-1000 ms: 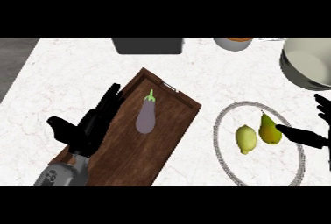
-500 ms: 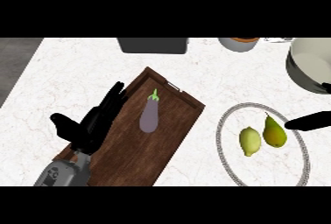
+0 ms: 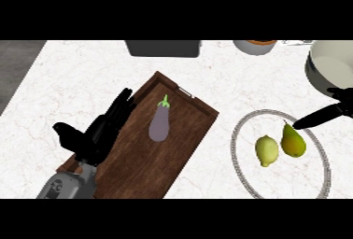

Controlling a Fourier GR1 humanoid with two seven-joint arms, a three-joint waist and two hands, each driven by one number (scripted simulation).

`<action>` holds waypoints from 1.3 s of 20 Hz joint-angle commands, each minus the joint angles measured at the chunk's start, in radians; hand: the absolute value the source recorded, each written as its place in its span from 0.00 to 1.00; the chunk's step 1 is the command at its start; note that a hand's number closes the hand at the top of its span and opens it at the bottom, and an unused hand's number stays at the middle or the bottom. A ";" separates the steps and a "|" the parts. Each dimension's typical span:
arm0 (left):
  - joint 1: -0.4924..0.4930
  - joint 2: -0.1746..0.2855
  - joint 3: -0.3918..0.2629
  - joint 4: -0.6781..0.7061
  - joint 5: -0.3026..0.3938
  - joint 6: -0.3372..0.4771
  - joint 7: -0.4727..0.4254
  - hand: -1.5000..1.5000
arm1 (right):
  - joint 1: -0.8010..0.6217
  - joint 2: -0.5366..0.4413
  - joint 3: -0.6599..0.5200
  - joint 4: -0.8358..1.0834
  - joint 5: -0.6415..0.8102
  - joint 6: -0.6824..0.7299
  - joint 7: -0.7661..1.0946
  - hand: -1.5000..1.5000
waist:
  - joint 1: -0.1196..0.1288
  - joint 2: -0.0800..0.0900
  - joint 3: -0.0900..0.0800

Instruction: Pick the pear from the placemat and place it in the bowl

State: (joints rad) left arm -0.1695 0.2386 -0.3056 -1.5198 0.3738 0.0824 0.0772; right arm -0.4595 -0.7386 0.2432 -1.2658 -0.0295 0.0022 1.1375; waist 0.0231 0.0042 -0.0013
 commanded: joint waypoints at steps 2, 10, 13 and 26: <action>0.029 0.010 0.012 0.012 0.000 -0.032 -0.017 0.50 | -0.062 0.040 0.012 0.123 -0.025 0.080 0.155 0.00 | -0.004 -0.001 0.000; 0.039 -0.014 0.016 0.032 -0.016 -0.054 -0.043 0.50 | -0.078 0.048 0.018 0.204 -0.072 0.170 0.155 0.00 | -0.018 -0.003 0.000; 0.066 0.015 0.028 -0.064 -0.022 -0.029 0.025 0.50 | -0.093 0.111 0.055 0.231 -0.029 0.122 0.157 0.00 | -0.010 -0.005 0.001; 0.054 -0.025 0.063 -0.084 -0.056 -0.036 0.070 0.50 | -0.087 0.175 0.032 0.300 0.065 0.110 0.102 0.00 | -0.020 -0.005 0.001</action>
State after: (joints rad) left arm -0.1172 0.1978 -0.2693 -1.5748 0.3138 0.0640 0.1187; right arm -0.5394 -0.5933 0.2829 -0.9496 0.0091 0.1091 1.1026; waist 0.0057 0.0001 -0.0002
